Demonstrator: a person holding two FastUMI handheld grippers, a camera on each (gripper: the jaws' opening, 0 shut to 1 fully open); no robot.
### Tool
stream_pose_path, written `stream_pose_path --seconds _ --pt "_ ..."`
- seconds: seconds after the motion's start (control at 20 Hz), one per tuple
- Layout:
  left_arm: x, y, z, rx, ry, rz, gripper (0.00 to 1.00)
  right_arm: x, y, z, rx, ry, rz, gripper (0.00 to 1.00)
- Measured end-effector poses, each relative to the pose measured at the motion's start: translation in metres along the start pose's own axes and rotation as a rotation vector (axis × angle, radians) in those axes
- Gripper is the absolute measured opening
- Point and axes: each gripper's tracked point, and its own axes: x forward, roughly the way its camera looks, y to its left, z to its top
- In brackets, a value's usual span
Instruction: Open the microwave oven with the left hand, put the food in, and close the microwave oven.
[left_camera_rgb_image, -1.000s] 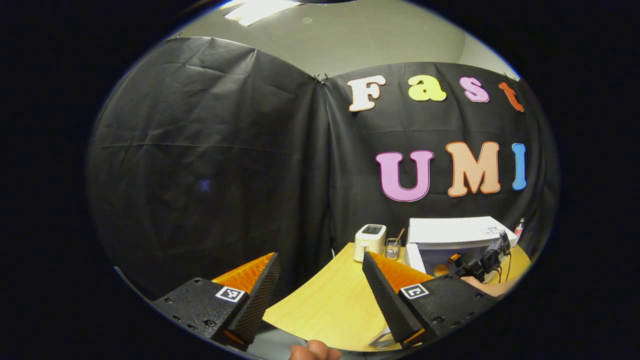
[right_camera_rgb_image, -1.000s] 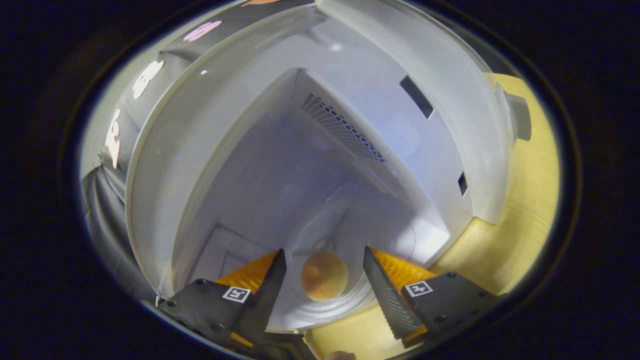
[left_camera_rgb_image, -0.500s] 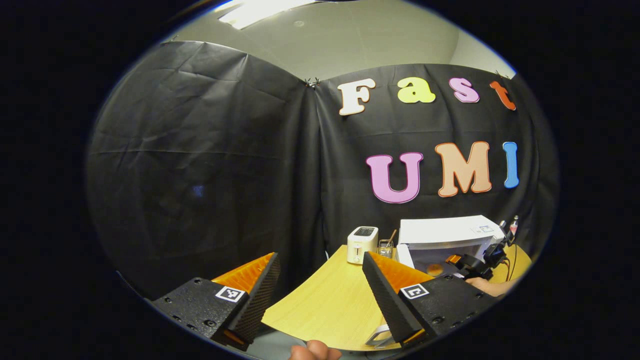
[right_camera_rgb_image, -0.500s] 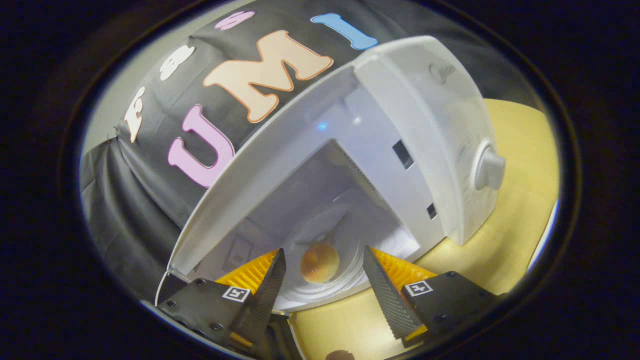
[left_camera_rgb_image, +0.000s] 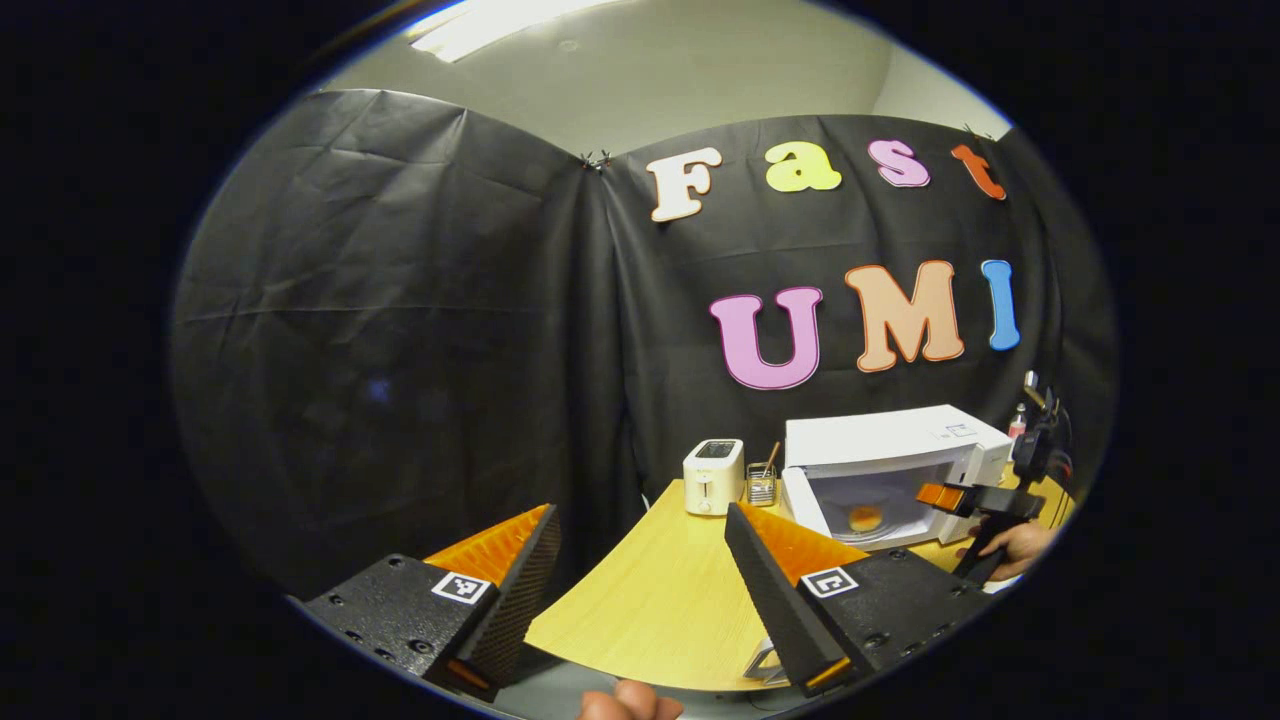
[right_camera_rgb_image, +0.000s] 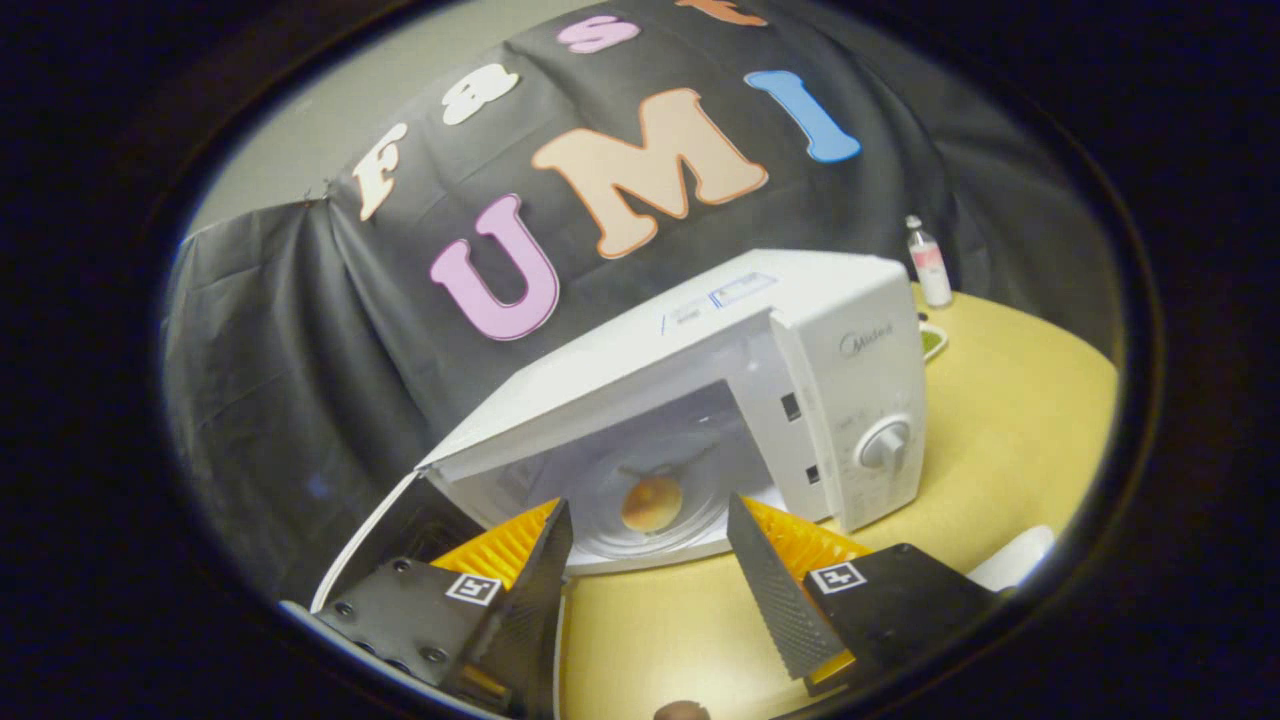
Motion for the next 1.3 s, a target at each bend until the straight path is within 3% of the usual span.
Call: stream_pose_path --seconds 0.15,0.2,0.55,0.7,0.8,1.05,1.3 --pt "0.005 -0.004 -0.013 0.004 0.016 -0.018 1.00 -0.033 0.007 0.027 -0.066 -0.052 0.037 0.84" --pt "0.006 -0.005 -0.017 0.009 0.023 -0.021 0.97 -0.043 0.009 0.039 -0.079 -0.074 0.044 0.85" --pt "0.014 0.001 -0.046 0.011 0.088 -0.037 0.94 -0.103 0.002 0.095 -0.278 -0.193 0.012 0.84" --pt "0.025 0.016 -0.067 -0.002 0.145 0.027 0.44 -0.117 -0.007 0.110 -0.308 -0.223 -0.004 0.85" --pt "0.020 0.009 -0.090 -0.018 0.208 -0.008 0.10 -0.124 -0.011 0.121 -0.304 -0.243 -0.012 0.85" --pt "0.028 -0.005 -0.140 -0.100 0.336 -0.054 0.05 -0.144 -0.022 0.141 -0.309 -0.282 -0.038 0.85" --pt "0.026 -0.012 -0.191 -0.090 0.449 -0.065 0.06 -0.158 -0.036 0.155 -0.295 -0.306 -0.075 0.85"
